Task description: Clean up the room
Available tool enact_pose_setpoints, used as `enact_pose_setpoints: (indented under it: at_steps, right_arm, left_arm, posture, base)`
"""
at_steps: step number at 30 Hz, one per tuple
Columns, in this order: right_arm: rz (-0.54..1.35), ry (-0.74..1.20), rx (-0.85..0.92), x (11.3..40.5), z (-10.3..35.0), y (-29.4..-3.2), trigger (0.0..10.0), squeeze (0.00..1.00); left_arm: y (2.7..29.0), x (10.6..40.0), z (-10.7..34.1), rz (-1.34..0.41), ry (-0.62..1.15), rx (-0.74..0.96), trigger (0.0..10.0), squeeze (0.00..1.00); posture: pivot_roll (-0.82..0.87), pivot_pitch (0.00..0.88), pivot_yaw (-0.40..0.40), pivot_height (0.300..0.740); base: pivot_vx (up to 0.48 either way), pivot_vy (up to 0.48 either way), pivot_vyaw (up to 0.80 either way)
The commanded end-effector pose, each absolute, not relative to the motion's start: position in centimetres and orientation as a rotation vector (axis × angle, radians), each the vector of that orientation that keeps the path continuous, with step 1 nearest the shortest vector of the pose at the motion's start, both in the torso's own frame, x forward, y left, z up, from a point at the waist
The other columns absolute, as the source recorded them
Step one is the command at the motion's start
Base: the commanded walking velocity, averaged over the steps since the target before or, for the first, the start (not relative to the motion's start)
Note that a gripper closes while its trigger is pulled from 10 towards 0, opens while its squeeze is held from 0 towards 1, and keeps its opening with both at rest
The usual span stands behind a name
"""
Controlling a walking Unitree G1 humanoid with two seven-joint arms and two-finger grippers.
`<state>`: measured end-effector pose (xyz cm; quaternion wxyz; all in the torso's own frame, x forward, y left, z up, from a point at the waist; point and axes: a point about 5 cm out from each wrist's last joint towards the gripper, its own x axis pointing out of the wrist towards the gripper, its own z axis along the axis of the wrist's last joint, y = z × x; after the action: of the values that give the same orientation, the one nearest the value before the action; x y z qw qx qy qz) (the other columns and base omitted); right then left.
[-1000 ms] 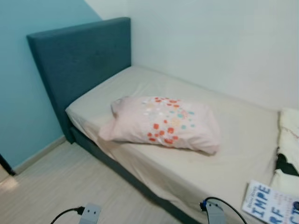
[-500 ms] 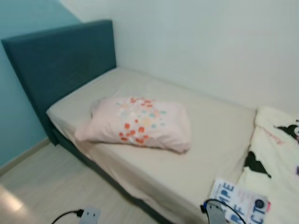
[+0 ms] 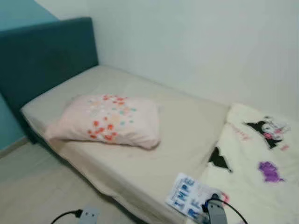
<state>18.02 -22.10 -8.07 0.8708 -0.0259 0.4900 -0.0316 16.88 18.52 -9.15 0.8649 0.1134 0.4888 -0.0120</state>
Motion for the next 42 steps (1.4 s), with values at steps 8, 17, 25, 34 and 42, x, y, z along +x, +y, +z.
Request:
enact_pose_setpoints:
  at_steps: [8, 17, 25, 34, 42]
  right_arm:
    - [-0.058, 1.036, -0.041, 17.7, -8.3, -21.5, 10.0, 0.00]
    - [-0.056, 1.043, -0.039, 17.5, -8.5, -21.2, 10.0, 0.00]
    - [-0.054, 1.047, -0.037, 17.3, -8.6, -20.9, 10.0, 0.00]
    - [-0.057, 1.045, -0.035, 17.3, -8.7, -20.8, 10.0, 0.00]
    - [-0.068, 1.039, -0.037, 17.4, -8.4, -21.6, 10.0, 0.00]
  left_arm:
    - [19.0, 16.7, -9.2, -0.017, 1.038, 0.259, 10.0, 0.00]
    - [19.1, 16.7, -9.2, -0.021, 1.035, 0.263, 10.0, 0.00]
    - [19.0, 16.8, -9.1, -0.024, 1.031, 0.264, 10.0, 0.00]
    - [18.9, 17.0, -9.0, -0.031, 1.020, 0.270, 10.0, 0.00]
    - [18.8, 17.2, -9.0, -0.069, 1.017, 0.304, 10.0, 0.00]
  posture:
    - [0.04, 0.000, -0.072, 0.740]
    - [0.04, 0.000, -0.071, 0.740]
    - [0.04, 0.000, -0.071, 0.740]
    - [0.04, 0.000, -0.069, 0.740]
    - [0.04, 0.000, -0.069, 0.740]
  base:
    - [0.000, 0.456, 0.00]
    - [0.000, 0.480, 0.00]
    - [0.000, 0.465, 0.00]
    - [0.000, 0.114, 0.00]
    - [0.000, -0.300, 0.00]
